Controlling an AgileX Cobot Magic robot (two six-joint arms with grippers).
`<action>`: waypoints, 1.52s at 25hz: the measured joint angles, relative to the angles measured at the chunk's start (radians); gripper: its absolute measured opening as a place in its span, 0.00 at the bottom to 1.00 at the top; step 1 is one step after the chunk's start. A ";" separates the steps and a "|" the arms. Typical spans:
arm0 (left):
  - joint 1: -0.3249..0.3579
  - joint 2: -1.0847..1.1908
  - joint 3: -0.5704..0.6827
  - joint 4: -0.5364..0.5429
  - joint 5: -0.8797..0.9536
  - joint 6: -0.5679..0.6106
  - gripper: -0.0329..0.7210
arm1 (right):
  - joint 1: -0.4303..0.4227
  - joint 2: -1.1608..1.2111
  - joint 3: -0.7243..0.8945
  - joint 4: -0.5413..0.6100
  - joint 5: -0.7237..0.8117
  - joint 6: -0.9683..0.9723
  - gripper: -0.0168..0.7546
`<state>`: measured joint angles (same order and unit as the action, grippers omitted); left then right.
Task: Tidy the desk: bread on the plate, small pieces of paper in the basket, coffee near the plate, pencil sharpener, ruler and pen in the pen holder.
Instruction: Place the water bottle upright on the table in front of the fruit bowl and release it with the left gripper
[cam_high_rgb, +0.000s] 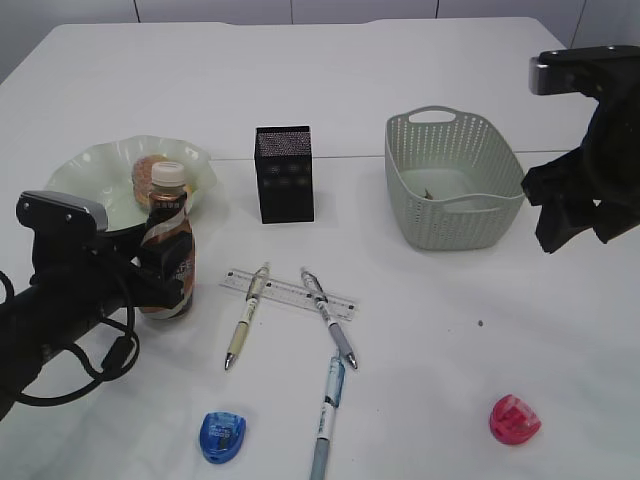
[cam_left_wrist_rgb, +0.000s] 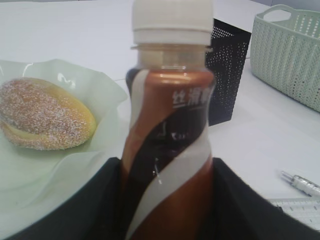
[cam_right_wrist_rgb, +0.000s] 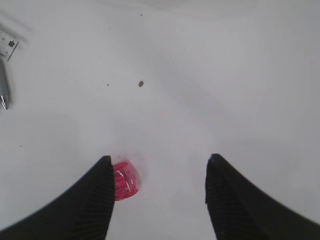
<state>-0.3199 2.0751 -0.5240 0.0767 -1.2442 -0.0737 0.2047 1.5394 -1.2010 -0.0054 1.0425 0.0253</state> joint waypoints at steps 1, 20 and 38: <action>0.000 0.004 0.000 0.000 -0.007 0.000 0.54 | 0.000 0.000 0.000 -0.002 0.000 0.000 0.57; 0.000 0.011 -0.002 0.067 0.039 0.012 0.75 | 0.000 0.000 0.000 -0.014 0.000 0.000 0.57; 0.000 -0.098 0.006 0.045 0.097 0.052 0.84 | 0.000 0.000 0.000 -0.021 0.000 -0.001 0.57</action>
<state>-0.3199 1.9774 -0.5183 0.1217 -1.1467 -0.0214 0.2047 1.5394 -1.2010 -0.0268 1.0425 0.0246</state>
